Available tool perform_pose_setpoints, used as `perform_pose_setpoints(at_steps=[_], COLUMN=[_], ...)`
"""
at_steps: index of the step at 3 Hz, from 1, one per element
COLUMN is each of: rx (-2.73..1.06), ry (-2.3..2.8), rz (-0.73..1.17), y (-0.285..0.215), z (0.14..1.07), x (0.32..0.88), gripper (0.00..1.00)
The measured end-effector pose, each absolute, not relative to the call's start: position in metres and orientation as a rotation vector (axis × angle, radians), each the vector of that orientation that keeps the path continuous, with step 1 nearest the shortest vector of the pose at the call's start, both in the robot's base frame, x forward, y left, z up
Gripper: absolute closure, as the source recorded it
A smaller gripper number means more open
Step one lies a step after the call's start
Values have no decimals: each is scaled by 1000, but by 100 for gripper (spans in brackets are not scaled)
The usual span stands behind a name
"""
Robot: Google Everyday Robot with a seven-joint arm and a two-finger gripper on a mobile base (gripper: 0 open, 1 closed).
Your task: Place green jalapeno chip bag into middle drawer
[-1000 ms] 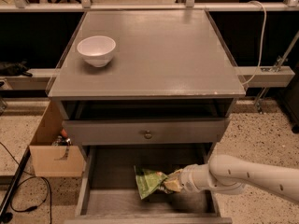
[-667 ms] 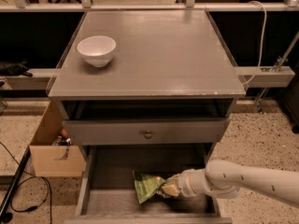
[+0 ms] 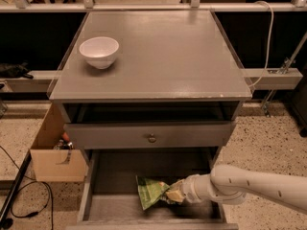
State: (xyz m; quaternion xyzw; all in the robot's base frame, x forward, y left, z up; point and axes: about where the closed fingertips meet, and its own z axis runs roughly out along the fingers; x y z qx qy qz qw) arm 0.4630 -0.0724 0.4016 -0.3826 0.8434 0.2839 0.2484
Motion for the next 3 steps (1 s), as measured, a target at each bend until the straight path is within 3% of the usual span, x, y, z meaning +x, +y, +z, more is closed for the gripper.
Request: perform_pose_setpoints(at_steps=[1, 2, 3], rx=[-1043, -1043, -1043], ry=[2298, 2298, 2298], rz=[774, 774, 774], y=[-72, -72, -72], z=[402, 402, 402], x=[463, 463, 463], gripper=[29, 6, 0])
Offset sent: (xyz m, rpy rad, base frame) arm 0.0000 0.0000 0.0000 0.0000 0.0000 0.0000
